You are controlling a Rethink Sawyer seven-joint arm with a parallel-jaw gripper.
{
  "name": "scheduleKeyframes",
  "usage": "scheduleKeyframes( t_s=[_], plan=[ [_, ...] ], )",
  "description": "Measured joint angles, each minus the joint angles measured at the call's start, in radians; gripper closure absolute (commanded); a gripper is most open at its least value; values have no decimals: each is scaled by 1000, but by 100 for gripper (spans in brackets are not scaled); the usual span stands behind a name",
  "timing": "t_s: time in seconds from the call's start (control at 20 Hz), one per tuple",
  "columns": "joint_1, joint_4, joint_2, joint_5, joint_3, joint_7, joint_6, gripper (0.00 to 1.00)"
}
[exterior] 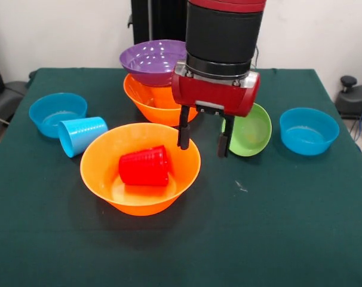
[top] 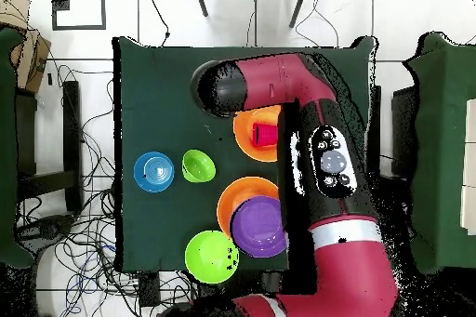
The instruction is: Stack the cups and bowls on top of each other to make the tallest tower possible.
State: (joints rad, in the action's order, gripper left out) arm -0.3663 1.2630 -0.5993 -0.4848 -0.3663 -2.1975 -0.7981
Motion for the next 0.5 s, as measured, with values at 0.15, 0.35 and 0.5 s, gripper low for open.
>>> scheduleKeyframes(
  t_s=[0.15, 0.35, 0.5],
  plan=[
    [-4, -4, 2, -10, -11, 26, -3, 0],
    [-15, -4, -2, -12, -22, 68, -13, 0],
    [-26, -5, -7, -12, -26, 96, -25, 0]
  ],
)
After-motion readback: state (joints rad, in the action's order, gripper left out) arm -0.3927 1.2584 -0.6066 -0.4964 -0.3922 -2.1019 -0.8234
